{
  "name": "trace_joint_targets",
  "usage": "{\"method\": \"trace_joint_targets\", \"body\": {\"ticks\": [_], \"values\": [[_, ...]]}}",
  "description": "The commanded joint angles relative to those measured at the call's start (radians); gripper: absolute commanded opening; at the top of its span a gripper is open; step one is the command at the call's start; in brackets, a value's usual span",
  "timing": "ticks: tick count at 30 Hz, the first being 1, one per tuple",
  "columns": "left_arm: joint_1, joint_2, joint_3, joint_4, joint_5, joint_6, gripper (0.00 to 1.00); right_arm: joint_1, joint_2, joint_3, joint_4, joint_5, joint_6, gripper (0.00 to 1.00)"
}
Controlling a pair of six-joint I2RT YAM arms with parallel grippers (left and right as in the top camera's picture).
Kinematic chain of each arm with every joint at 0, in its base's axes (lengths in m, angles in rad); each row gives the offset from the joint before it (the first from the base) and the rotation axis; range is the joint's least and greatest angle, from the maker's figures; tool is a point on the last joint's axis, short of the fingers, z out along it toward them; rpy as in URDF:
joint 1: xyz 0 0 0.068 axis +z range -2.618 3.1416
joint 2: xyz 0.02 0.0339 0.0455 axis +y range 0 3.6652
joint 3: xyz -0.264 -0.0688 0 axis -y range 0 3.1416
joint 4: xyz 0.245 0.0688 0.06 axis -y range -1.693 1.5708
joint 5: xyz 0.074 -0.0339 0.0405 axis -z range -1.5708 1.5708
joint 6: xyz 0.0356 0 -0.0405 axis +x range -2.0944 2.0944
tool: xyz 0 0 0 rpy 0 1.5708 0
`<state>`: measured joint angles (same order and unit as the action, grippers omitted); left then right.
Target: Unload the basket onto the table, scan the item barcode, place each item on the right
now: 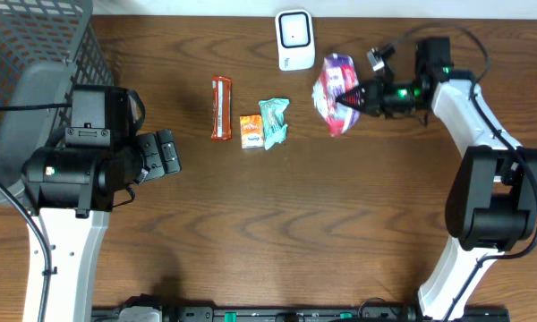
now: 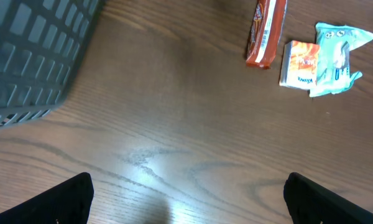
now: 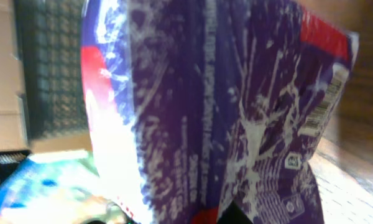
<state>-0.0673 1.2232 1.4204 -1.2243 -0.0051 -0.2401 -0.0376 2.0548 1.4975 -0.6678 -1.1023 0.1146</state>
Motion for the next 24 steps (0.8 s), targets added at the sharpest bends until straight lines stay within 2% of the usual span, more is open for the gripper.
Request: {"method": "trace_joint_targets", "body": {"ticks": [1,5,9,13,16,22,24], "values": [[0.001,-0.002,0.004,-0.002,-0.002,-0.013,0.98,-0.045,0.001,-0.086,0.049,-0.132,0.080,0.05],[0.001,-0.002,0.004,-0.002,-0.002,-0.013,0.98,-0.110,0.000,-0.107,-0.008,0.091,0.117,0.24],[0.001,-0.002,0.004,-0.002,-0.002,-0.013,0.98,-0.164,-0.019,-0.094,-0.076,0.232,0.105,0.32],[0.001,-0.002,0.004,-0.002,-0.002,-0.013,0.98,-0.193,-0.061,-0.057,-0.163,0.371,0.085,0.55],[0.001,-0.002,0.004,-0.002,-0.002,-0.013,0.98,-0.192,-0.100,-0.010,-0.248,0.525,0.078,0.60],[0.001,-0.002,0.004,-0.002,-0.002,-0.013,0.98,-0.171,-0.172,0.045,-0.330,0.720,0.033,0.96],[0.001,-0.002,0.004,-0.002,-0.002,-0.013,0.98,-0.170,-0.183,0.045,-0.339,0.744,0.003,0.98]]}}
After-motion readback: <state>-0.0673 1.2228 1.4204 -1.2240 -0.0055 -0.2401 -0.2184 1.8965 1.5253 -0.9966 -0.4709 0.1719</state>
